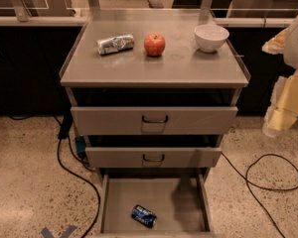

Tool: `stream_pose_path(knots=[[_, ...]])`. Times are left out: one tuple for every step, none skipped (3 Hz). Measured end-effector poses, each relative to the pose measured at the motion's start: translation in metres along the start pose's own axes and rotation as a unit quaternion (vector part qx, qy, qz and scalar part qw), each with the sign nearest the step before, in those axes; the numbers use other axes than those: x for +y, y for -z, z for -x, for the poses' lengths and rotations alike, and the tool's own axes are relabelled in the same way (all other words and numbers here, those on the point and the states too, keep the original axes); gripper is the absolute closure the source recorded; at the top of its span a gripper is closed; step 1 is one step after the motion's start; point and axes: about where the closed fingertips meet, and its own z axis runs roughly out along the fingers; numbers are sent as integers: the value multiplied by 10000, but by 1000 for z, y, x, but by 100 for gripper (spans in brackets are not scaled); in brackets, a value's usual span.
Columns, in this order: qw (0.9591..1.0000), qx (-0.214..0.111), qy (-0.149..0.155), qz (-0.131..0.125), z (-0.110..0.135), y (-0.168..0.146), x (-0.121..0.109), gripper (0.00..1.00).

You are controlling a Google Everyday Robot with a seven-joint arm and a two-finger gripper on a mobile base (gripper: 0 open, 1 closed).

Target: Pick pepsi can from bottom drawer and place on counter

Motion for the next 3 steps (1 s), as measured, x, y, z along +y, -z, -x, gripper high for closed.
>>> stream_pose_path(knots=[[10000, -10, 9, -11, 0, -2, 1, 0], [9999, -98, 94, -89, -1, -22, 9, 0], [9997, -206, 67, 81, -3, -66, 30, 0]])
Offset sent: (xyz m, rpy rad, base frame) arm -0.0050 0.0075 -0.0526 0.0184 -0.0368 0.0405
